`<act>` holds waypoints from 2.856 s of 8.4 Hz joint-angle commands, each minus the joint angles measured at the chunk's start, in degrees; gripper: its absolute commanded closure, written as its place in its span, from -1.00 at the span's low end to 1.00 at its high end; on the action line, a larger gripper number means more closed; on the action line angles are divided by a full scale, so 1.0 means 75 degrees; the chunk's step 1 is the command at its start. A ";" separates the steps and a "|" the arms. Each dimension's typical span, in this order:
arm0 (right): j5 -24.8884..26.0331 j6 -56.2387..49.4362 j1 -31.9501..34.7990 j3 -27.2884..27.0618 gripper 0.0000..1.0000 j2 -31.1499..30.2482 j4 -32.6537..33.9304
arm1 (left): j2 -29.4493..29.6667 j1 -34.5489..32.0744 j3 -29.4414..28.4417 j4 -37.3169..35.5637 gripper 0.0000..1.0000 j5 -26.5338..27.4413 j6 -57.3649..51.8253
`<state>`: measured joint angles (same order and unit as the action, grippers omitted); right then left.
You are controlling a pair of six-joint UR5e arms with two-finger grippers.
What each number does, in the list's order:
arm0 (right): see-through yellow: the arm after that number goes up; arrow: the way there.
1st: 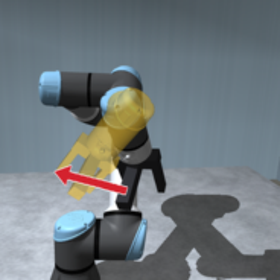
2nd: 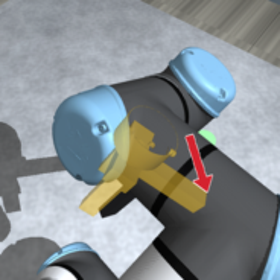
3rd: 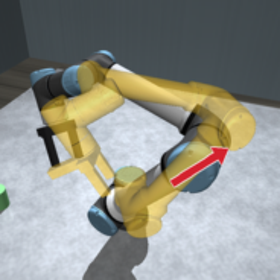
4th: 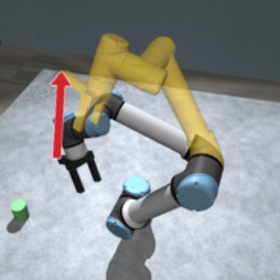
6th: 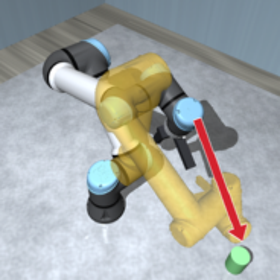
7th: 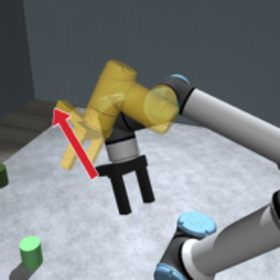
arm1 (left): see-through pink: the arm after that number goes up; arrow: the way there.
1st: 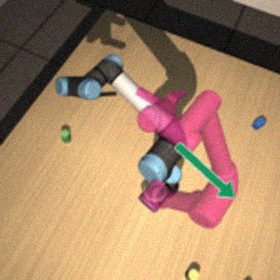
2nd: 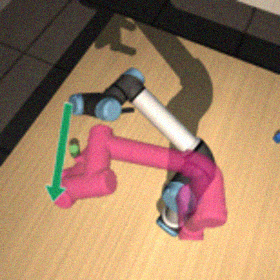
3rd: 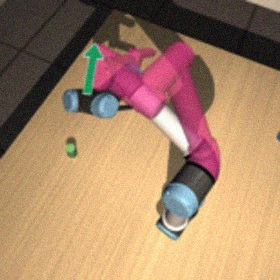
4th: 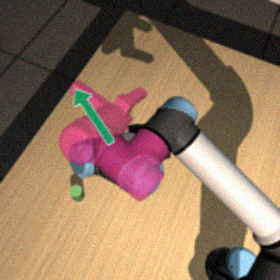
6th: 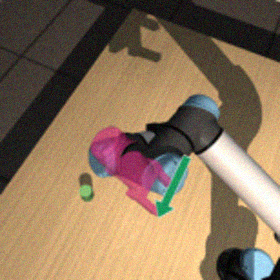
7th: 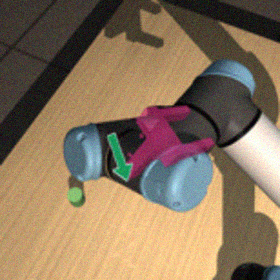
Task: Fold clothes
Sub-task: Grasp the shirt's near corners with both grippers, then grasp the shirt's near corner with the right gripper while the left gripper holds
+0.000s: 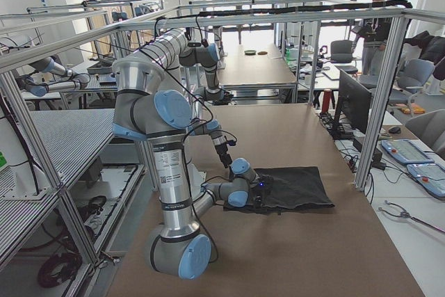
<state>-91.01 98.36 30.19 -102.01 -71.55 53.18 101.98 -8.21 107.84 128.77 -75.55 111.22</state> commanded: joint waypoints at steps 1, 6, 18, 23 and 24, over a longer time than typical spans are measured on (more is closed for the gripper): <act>0.0017 -0.0001 -0.0017 -0.0027 -0.87 -0.0023 0.0000 | 0.0020 -0.0007 -0.0082 -0.0013 -0.49 0.0008 -0.0099; 0.0017 -0.0001 -0.0076 -0.0027 -0.87 -0.0046 0.0000 | 0.0044 -0.0007 -0.0140 -0.0013 0.27 -0.0004 -0.0240; 0.0017 -0.0071 -0.0088 -0.0004 -0.87 -0.0081 0.0000 | 0.0325 -0.0277 -0.0140 -0.0013 -0.81 0.0008 -0.0709; 0.0017 -0.0071 -0.0088 -0.0016 -0.87 -0.0081 0.0000 | 0.0371 -0.0335 -0.0304 -0.0024 -0.73 -0.0004 -0.0814; 0.0017 -0.0071 -0.0088 -0.0016 -0.87 -0.0081 0.0000 | 0.0465 -0.0347 -0.0362 -0.0024 -0.53 -0.0004 -0.0814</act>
<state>-90.88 97.82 29.53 -102.12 -72.16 53.17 104.64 -10.67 105.62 128.59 -75.58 105.14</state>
